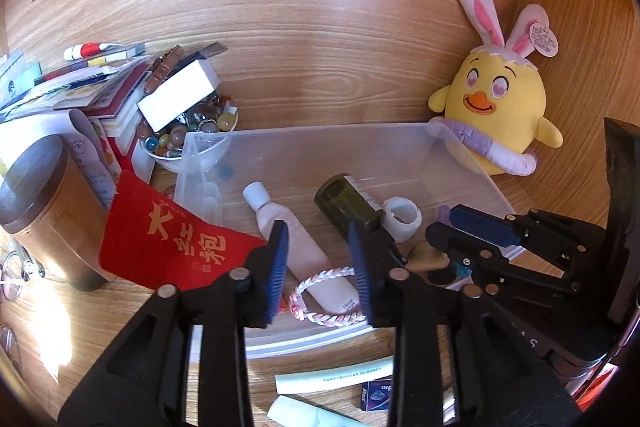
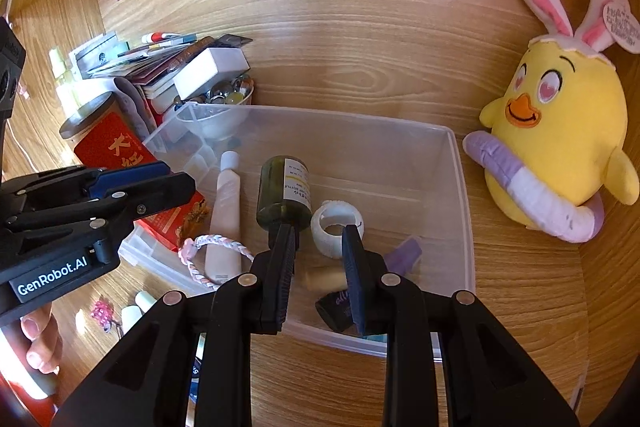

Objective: Organize objects
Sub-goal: 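Carry the amber bottle and pink cord over the clear bin and open both grippers, then grasp the black-dotted square tile with the right gripper while the left gripper grasps the pink charm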

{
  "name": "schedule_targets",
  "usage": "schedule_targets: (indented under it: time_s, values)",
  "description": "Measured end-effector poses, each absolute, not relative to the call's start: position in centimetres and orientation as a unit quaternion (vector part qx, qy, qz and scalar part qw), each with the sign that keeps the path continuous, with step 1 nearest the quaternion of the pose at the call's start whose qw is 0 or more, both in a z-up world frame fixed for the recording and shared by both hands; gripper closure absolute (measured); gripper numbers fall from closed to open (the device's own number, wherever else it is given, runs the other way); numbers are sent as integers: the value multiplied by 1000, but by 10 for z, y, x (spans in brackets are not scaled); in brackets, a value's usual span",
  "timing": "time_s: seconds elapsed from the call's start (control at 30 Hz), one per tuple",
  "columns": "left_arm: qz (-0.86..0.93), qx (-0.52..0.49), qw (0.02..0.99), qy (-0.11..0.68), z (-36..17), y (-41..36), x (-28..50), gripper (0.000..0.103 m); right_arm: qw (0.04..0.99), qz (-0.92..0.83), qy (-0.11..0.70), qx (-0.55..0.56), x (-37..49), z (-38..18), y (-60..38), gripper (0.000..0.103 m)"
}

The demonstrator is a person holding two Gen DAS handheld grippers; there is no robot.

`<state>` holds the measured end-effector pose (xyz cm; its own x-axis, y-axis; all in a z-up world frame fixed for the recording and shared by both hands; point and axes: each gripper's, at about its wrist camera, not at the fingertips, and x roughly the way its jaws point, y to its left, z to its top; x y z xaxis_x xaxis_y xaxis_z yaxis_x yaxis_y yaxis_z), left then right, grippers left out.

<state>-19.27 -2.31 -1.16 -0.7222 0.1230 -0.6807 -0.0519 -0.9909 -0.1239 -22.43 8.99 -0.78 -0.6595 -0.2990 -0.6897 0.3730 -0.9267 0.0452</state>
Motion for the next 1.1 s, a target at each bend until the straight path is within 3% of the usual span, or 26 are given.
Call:
schedule_targets:
  time_s: [0.07,0.27,0.33,0.5,0.8,1.1]
  values:
    - [928,-366,47,-48,-9,-23,-189,60,184,-909,55,369,-223,-7,89,78]
    - [938,-345,36,-29,5,-20,-173,33,177,-917,56,354,-215,3,92,53]
    - [941,-335,34,-22,11,-19,-164,23,175,-919,51,348,-210,8,95,39]
    - [948,-316,27,-13,22,-19,-146,7,177,-924,42,336,-196,21,107,33]
    - [949,-314,16,-7,26,-29,-115,3,176,-929,41,323,-161,30,126,28]
    - [929,-369,3,-24,-8,-45,-93,2,178,-930,25,321,-122,22,131,23]
